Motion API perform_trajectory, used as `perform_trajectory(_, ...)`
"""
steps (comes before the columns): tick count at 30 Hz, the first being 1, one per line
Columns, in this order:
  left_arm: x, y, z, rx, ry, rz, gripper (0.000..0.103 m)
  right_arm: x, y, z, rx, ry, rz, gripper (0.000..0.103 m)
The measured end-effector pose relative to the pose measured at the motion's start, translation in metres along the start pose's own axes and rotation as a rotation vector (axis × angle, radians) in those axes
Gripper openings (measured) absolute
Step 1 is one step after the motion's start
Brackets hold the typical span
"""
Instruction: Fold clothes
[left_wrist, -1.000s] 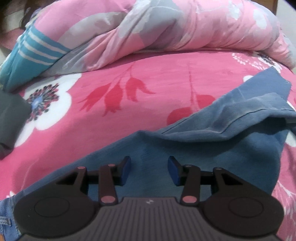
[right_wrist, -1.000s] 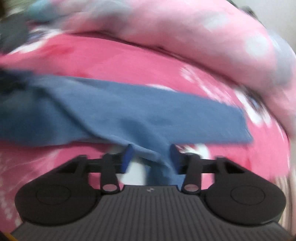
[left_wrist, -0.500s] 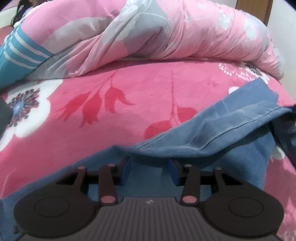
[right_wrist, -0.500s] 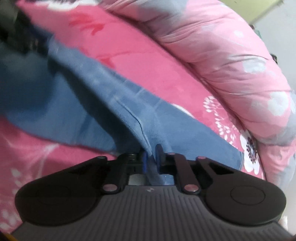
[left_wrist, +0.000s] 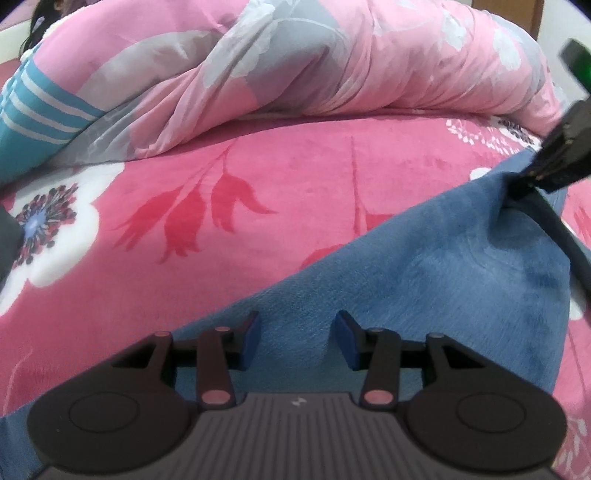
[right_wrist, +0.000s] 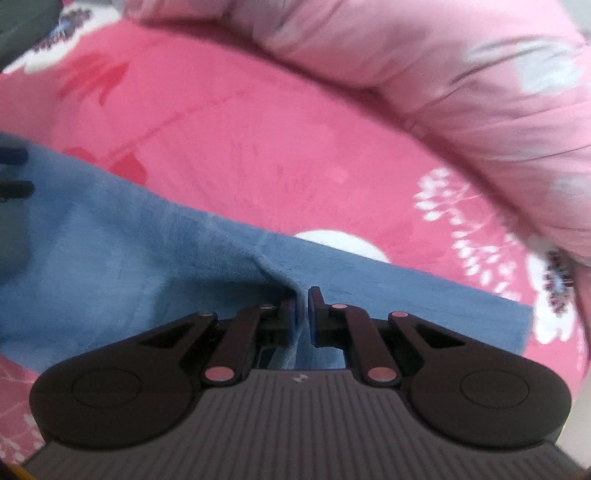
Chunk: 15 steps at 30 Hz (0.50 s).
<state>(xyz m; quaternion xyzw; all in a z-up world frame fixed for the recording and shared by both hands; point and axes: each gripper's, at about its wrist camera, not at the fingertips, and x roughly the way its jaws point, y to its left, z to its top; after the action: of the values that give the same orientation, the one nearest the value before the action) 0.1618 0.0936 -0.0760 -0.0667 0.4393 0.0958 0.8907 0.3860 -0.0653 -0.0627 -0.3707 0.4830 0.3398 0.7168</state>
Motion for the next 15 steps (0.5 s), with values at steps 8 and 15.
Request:
perform_trajectory(8,0.005,-0.009,-0.008,0.082,-0.008,0.022,0.050,0.036,0.000,0.006,-0.035,0.033,0.010,0.006)
perform_trajectory(15,0.005,-0.010,-0.010,0.103,-0.012,0.022,0.051,0.016,-0.015,-0.005,0.112,-0.031,-0.107,0.068)
